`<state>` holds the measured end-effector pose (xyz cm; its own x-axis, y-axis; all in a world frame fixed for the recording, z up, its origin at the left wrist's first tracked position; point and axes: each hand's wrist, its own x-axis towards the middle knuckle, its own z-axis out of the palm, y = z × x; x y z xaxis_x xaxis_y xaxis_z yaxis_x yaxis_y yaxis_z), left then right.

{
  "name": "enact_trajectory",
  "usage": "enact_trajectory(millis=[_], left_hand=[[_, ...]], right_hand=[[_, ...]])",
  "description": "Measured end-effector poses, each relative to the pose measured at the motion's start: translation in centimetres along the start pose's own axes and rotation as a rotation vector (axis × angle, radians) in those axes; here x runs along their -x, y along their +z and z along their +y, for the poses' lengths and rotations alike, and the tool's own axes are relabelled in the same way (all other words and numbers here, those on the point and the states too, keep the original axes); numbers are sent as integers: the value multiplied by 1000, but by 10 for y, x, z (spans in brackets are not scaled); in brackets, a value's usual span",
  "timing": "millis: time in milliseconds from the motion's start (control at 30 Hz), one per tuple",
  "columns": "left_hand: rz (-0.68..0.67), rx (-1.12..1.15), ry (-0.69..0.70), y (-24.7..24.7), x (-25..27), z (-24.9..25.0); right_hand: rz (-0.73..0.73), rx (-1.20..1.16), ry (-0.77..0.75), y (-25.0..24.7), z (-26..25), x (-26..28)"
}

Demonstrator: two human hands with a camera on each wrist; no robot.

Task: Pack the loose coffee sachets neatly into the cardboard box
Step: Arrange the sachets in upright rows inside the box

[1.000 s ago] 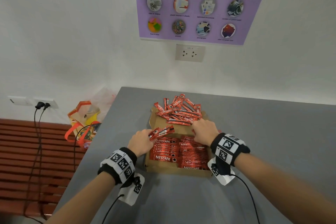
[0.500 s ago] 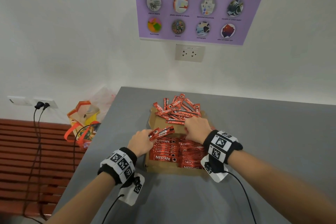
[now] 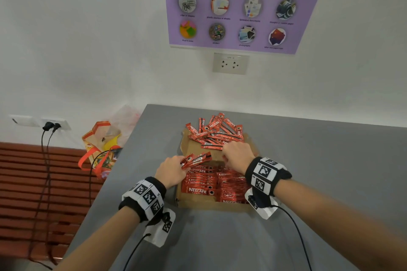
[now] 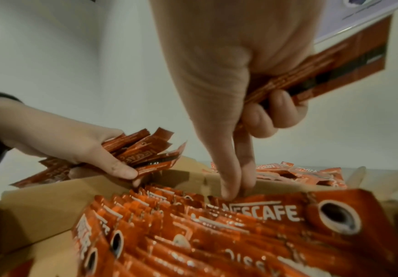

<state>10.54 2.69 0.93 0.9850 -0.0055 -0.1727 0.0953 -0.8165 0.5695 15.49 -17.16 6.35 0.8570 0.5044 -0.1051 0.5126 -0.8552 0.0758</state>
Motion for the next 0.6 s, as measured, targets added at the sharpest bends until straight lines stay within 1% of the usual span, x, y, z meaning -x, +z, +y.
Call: enact_trajectory(millis=[133, 200, 233, 300, 367, 433, 500, 600], left_hand=[[-24, 13, -8, 0, 0, 0], [17, 19, -20, -2, 1, 2], [70, 26, -25, -4, 1, 3], [195, 27, -7, -10, 2, 7], [257, 34, 45, -17, 4, 15], [248, 93, 86, -22, 4, 22], [210, 166, 109, -25, 3, 27], [113, 204, 179, -30, 7, 36]], right_hand=[[-6, -30, -7, 4, 3, 4], [26, -113, 17, 4, 4, 4], [67, -191, 41, 1, 6, 3], [174, -419, 81, -9, 8, 4], [239, -652, 71, -20, 4, 7], [246, -792, 39, -27, -3, 10], [251, -814, 28, -25, -8, 11], [357, -858, 43, -19, -10, 7]])
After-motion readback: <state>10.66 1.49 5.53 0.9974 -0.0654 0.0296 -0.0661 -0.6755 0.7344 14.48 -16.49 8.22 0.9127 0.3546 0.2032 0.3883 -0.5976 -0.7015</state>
